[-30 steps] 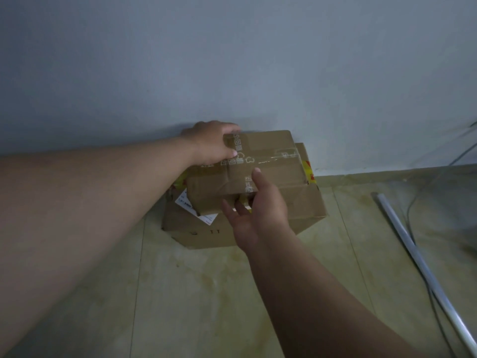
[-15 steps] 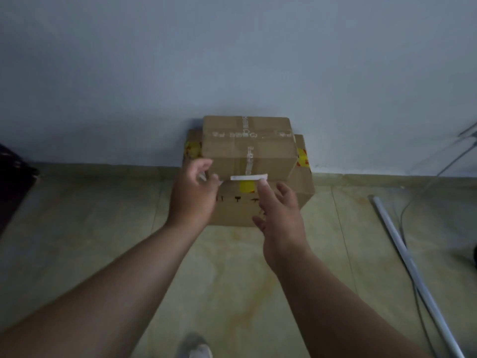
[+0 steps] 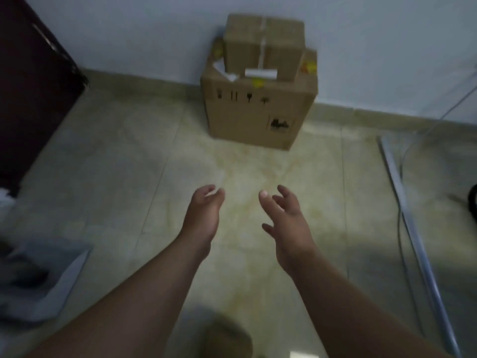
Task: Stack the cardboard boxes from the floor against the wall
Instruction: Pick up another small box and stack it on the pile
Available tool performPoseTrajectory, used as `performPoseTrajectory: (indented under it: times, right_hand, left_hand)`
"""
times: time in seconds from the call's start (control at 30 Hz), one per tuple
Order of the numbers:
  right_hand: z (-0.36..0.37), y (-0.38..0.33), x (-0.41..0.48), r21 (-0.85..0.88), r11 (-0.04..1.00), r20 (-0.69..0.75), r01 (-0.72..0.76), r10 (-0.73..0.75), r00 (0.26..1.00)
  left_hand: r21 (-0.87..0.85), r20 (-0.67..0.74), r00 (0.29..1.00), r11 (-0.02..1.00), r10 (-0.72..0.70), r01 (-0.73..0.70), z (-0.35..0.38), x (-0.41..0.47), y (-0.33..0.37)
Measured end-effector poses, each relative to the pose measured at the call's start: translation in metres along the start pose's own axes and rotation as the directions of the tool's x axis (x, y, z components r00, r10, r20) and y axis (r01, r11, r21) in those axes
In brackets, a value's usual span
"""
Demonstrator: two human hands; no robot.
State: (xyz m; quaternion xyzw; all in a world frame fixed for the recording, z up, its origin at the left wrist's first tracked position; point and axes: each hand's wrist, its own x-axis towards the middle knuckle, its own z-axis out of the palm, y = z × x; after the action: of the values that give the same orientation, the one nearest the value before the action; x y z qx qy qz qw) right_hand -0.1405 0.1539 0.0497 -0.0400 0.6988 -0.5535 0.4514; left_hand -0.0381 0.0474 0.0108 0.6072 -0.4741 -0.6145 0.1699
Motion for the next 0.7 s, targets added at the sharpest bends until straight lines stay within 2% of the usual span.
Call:
performPoseTrajectory:
  times: [0.2, 0.4, 0.6, 0.7]
  right_hand:
    - [0.004, 0.102, -0.058, 0.003, 0.991, -0.029, -0.134, 0.134, 0.991]
    - [0.021, 0.194, -0.103, -0.028, 0.986, -0.101, -0.165, 0.162, 0.982]
    - [0.022, 0.293, -0.121, -0.089, 0.967, -0.238, -0.239, 0.212, 0.948]
    - [0.019, 0.343, -0.114, -0.123, 0.952, -0.297, -0.28, 0.234, 0.926]
  left_hand:
    - [0.053, 0.025, 0.996, 0.995, -0.082, 0.081, -0.037, -0.05, -0.106]
    - [0.088, 0.026, 0.99, 0.987, -0.137, 0.134, -0.094, -0.084, -0.215]
    - [0.275, 0.199, 0.948, 0.943, -0.247, 0.188, -0.109, -0.099, -0.311]
    - [0.328, 0.232, 0.926, 0.92, -0.297, 0.214, -0.113, -0.089, -0.357]
